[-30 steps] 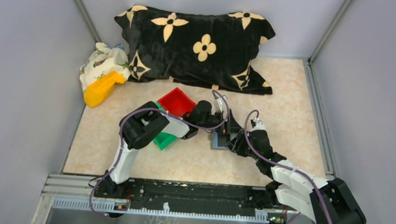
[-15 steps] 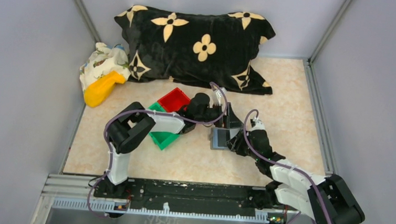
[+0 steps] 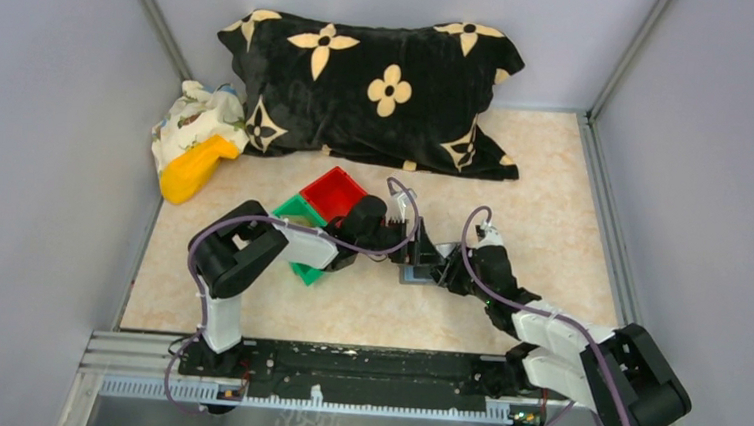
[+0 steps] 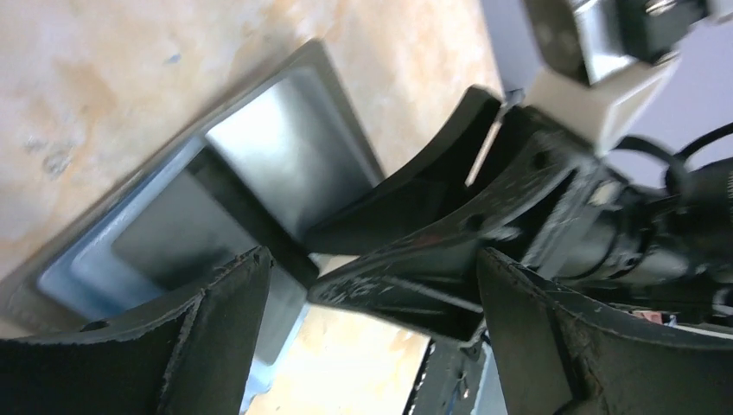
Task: Take the credit cards out of the card holder
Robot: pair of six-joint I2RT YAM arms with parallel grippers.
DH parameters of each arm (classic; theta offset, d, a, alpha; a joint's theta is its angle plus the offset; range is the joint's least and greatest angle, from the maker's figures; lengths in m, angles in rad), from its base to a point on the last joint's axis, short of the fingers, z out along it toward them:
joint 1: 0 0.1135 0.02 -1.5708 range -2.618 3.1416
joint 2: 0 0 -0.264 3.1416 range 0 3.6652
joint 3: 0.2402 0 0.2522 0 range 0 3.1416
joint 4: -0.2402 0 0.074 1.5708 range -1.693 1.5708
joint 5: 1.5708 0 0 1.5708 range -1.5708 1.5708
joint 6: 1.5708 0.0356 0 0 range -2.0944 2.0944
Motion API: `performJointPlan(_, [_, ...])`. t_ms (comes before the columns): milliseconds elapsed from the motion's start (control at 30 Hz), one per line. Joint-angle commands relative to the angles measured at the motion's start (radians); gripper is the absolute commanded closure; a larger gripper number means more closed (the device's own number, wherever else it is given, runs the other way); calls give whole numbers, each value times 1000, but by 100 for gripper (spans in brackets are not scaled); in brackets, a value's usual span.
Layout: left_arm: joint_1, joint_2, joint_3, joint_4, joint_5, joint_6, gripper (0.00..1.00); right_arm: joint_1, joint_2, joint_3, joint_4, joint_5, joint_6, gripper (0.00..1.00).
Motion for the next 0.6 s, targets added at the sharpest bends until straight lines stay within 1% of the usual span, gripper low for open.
performJointPlan(0, [-10,-8,-51,-24,-29,16,8,6,14,0,2,-5,-14,60])
performJointPlan(200, [-10,-3,-47,-74,-49,21,9,6,7,-3,-3,-4,-10,61])
performJointPlan(367, [-10,-15,-74,-73,-62,17,10,5,7,-13,12,-5,0,62])
performJointPlan(567, [-10,2,-82,-78,-56,23,10,4,69,-13,73,-23,9,62])
